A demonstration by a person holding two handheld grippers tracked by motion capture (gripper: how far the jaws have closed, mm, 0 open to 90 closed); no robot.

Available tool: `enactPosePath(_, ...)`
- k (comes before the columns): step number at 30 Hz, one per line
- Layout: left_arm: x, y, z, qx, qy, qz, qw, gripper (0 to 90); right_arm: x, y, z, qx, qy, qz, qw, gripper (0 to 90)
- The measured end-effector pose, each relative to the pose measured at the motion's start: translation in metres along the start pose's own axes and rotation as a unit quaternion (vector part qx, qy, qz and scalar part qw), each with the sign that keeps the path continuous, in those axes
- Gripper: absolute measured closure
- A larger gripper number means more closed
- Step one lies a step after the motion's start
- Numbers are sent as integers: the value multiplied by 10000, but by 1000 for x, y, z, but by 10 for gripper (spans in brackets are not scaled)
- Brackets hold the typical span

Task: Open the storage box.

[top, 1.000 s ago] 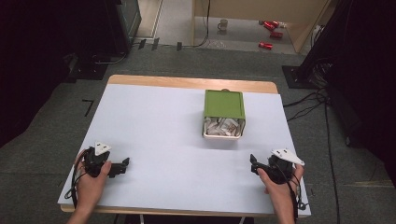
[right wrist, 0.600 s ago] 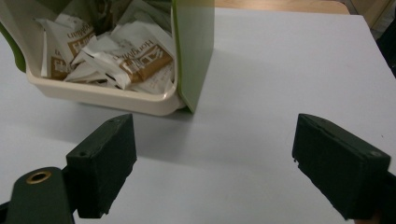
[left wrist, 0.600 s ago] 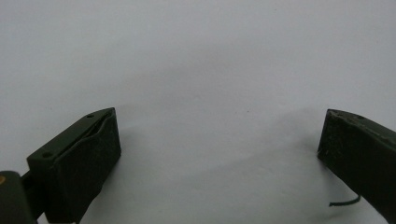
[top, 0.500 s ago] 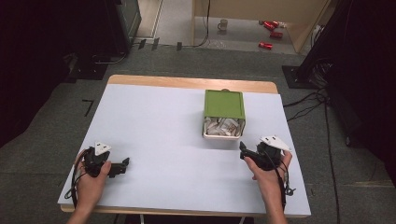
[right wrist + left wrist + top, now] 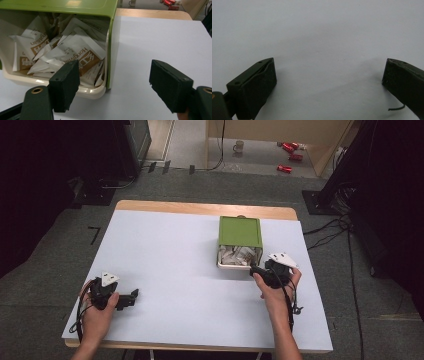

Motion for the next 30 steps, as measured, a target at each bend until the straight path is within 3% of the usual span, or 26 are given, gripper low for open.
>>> enactPosePath(21, 0, 0, 0, 0, 4, 2, 10000, 0, 8, -4, 39, 386, 404, -112, 9984, 297)
enactPosePath(28, 0, 0, 0, -1, 4, 4, 10000, 0, 11, -6, 47, 421, 449, 16, 9981, 281)
enactPosePath(30, 0, 0, 0, -1, 5, 4, 10000, 0, 12, -8, 49, 334, 481, 93, 9982, 277)
Point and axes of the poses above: each handheld gripper's, and its own axes: z roughly forward along the jaws, x roughly out of its underside, y roughly to its left, the point moved 5 cm from there along z, roughly forward along the jaws, and after that the axes turned 7 degrees about -z, right-handed, at the moved point
